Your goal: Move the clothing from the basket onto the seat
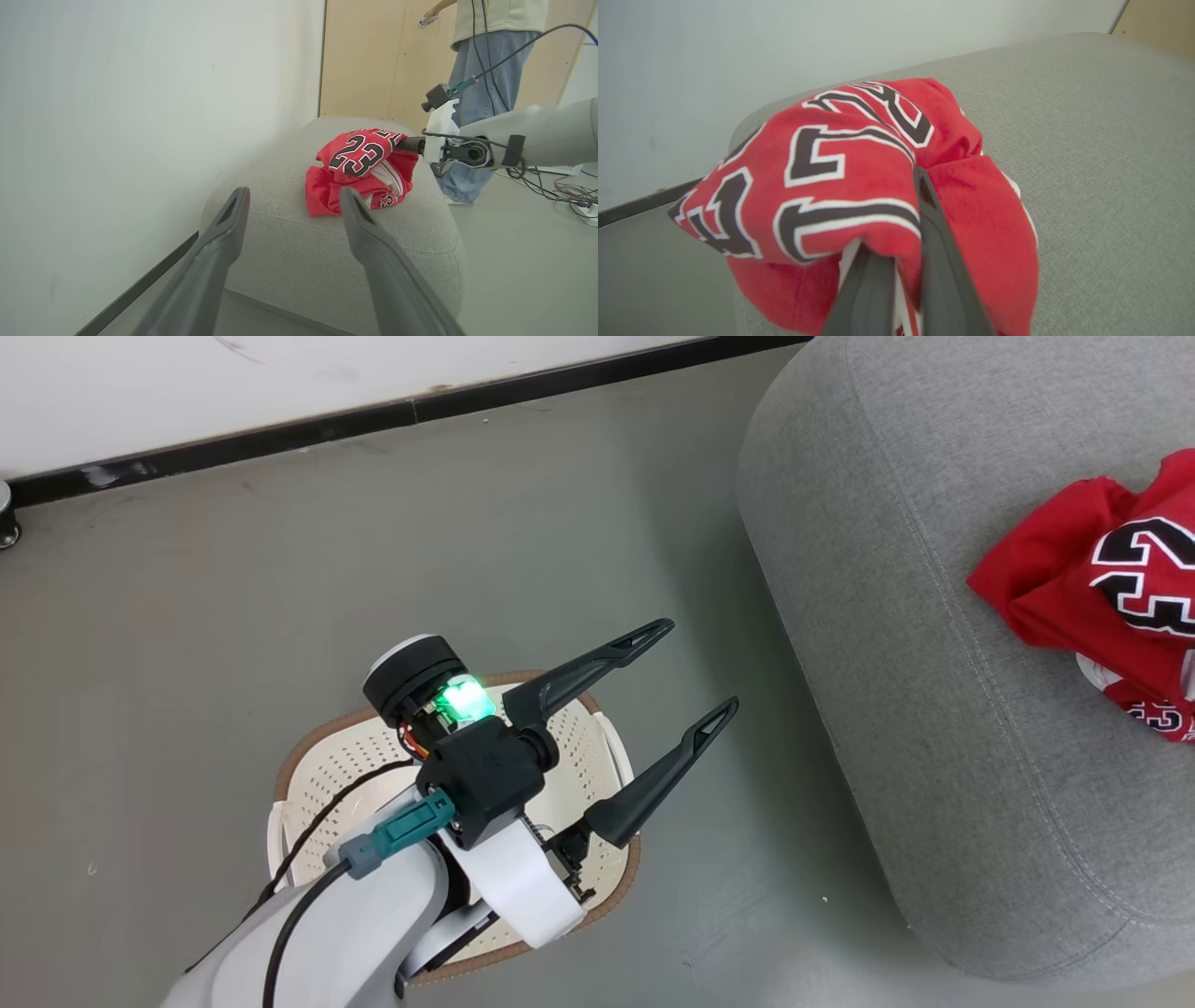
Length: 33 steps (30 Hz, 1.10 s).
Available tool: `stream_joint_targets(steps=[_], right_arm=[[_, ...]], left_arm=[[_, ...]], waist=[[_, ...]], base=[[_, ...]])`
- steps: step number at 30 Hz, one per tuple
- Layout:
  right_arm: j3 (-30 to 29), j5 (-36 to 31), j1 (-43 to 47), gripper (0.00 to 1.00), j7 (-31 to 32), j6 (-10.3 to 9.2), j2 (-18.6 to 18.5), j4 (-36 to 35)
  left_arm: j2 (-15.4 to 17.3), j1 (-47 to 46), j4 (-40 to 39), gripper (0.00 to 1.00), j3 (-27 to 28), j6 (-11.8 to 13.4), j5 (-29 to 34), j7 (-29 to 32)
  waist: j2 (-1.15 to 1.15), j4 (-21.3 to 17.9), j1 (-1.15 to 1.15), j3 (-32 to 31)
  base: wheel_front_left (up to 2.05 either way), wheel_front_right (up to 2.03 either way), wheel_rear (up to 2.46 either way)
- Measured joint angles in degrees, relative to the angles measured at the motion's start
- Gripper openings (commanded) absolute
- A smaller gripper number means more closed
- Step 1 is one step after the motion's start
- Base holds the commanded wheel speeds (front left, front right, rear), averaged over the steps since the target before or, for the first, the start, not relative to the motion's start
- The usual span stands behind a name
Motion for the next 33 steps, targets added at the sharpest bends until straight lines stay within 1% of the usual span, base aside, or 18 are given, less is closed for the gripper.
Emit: stream_joint_targets(steps=[1,2,6,18,33], right_arm=[[0.23,0.00,-0.01,0.93,0.00,0.00,0.12,-0.03],[0.51,0.00,-0.02,1.00,0.00,0.00,0.32,-0.07],[2.08,-0.18,-0.02,1.00,-0.08,0.00,0.78,-0.45],[5.26,-1.16,1.34,1.00,-0.48,0.00,0.24,-3.42],[11.59,-3.26,6.23,1.00,-0.42,0.01,-1.72,-11.66]], left_arm=[[-0.01,0.00,0.07,1.00,-0.01,0.00,-0.02,-0.01],[-0.04,0.00,0.14,1.00,-0.04,0.00,-0.22,-0.07],[-0.11,0.00,0.53,1.00,-0.12,0.00,-0.56,-0.49],[-0.35,0.01,1.44,1.00,-0.12,0.00,-1.40,-1.00],[-0.66,0.15,2.83,1.00,0.32,0.00,-2.18,-1.77]], waist=[[0.00,-0.11,0.00,-0.07],[0.00,-0.22,0.00,-0.13],[0.00,-0.77,0.00,-0.38],[0.00,-2.66,0.00,-1.21],[0.00,-5.90,0.00,-3.44]], base=[[0.00,0.00,0.00],[0.00,0.00,0.00],[0.00,0.00,0.00],[0.00,0.00,0.00],[0.00,0.00,0.00]])
